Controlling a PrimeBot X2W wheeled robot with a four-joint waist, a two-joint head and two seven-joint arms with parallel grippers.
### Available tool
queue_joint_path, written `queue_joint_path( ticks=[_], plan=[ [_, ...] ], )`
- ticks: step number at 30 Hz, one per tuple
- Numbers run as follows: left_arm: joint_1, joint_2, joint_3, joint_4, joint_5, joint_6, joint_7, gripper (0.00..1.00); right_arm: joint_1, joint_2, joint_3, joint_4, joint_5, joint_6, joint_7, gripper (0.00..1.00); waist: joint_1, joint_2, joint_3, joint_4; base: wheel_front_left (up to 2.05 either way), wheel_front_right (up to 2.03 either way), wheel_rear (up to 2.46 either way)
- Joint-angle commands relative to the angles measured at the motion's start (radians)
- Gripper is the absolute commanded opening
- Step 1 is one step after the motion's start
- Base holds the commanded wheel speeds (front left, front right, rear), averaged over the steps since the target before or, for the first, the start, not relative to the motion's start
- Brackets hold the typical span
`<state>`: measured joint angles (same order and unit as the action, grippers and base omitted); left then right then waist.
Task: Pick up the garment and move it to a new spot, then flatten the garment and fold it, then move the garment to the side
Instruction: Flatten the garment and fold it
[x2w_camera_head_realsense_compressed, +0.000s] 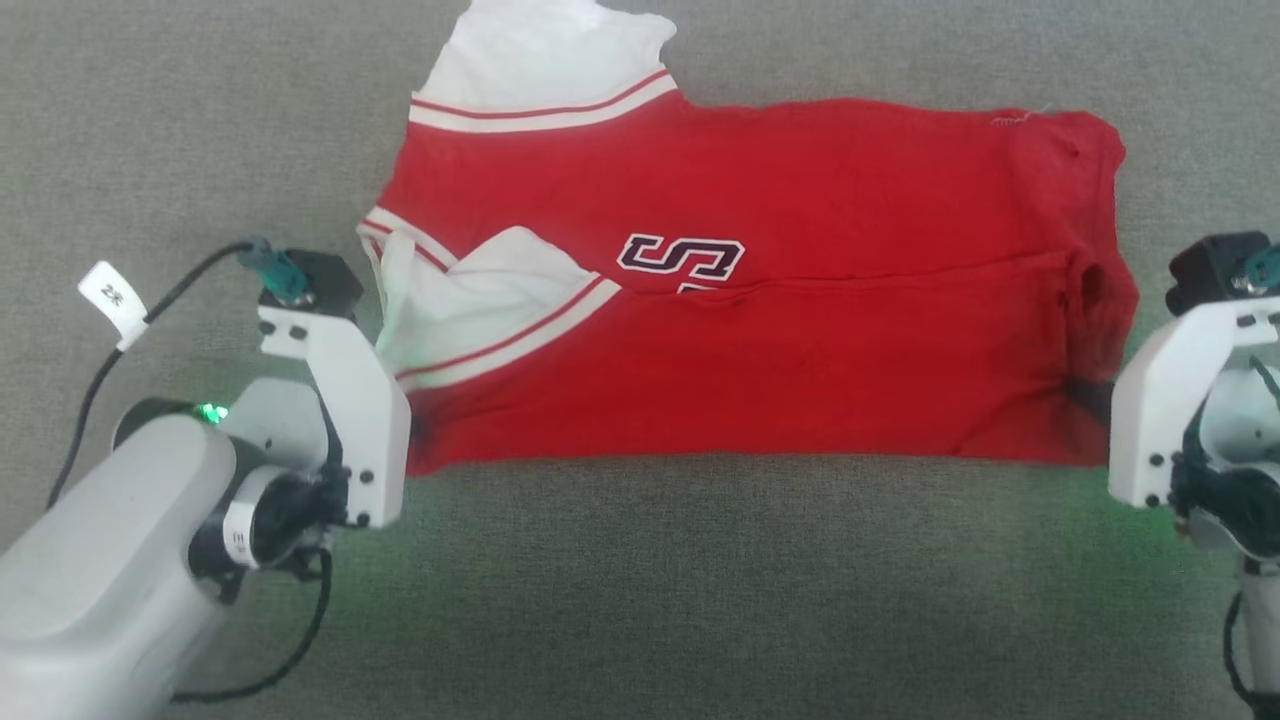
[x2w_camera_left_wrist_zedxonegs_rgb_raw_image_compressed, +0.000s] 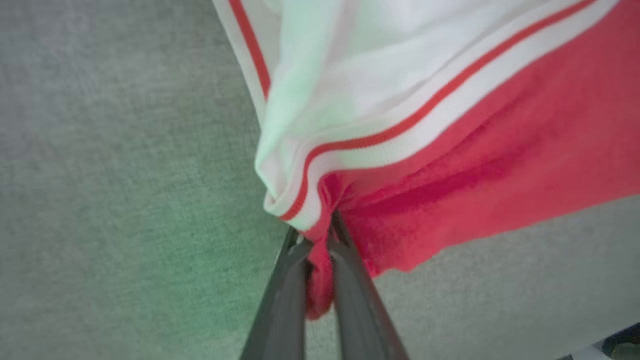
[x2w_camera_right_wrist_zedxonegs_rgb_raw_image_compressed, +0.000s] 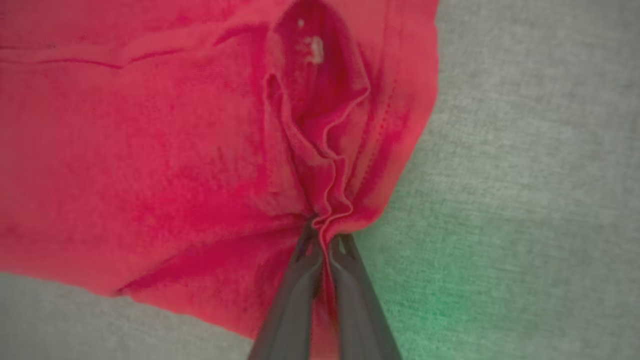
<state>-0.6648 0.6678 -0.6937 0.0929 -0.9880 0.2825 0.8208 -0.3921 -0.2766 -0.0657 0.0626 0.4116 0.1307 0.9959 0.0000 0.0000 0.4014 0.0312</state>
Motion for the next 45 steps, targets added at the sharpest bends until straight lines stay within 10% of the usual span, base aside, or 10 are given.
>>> queue_joint_path(
  ticks=[1, 13, 22, 24, 25, 27, 28, 45],
  plan=[
    [0.038, 0.006, -0.018, -0.008, -0.010, 0.011, 0.022, 0.00, 0.048, -0.005, 0.010, 0.005, 0.016, 0.000, 0.027, 0.00, 0.0000, 0.0000, -0.010, 0.003, 0.00, 0.00, 0.00],
    [0.152, 0.131, -0.031, -0.281, 0.021, 0.133, 0.078, 0.00, 0.209, -0.106, -0.051, -0.192, 0.101, -0.001, 0.166, 0.00, 0.0000, 0.0000, -0.061, 0.022, 0.00, 0.00, 0.00],
    [0.219, 0.106, -0.045, -0.229, 0.008, 0.135, 0.034, 0.03, 0.238, -0.013, -0.092, -0.155, 0.072, -0.001, 0.079, 0.00, 0.0000, 0.0000, -0.057, 0.009, 0.00, 0.00, 0.00],
    [0.206, 0.082, -0.046, -0.193, 0.007, 0.114, 0.010, 0.71, 0.226, -0.004, -0.076, -0.115, 0.048, -0.001, 0.054, 0.00, 0.0000, 0.0000, -0.053, 0.005, 0.00, 0.00, 0.00],
    [0.202, 0.072, -0.042, -0.175, -0.001, 0.107, 0.002, 0.98, 0.215, 0.006, -0.070, -0.097, 0.045, -0.001, 0.032, 0.24, 0.0000, 0.0000, -0.052, 0.003, 0.00, 0.00, 0.00],
    [0.194, 0.066, -0.042, -0.143, -0.004, 0.101, 0.007, 1.00, 0.200, 0.014, -0.058, -0.063, 0.039, -0.001, 0.006, 0.49, 0.0000, 0.0000, -0.052, -0.001, 0.00, 0.00, 0.00],
    [0.190, 0.072, -0.041, -0.135, -0.003, 0.098, 0.013, 1.00, 0.195, 0.012, -0.049, -0.050, 0.037, -0.001, -0.003, 1.00, 0.0000, 0.0000, -0.052, -0.002, 0.00, 0.00, 0.00],
    [-0.007, 0.281, 0.043, -0.320, 0.071, 0.094, 0.126, 1.00, 0.105, 0.069, -0.084, -0.165, 0.036, 0.000, -0.317, 1.00, 0.0000, 0.0000, -0.052, -0.100, 0.00, 0.00, 0.00]
  ],
)
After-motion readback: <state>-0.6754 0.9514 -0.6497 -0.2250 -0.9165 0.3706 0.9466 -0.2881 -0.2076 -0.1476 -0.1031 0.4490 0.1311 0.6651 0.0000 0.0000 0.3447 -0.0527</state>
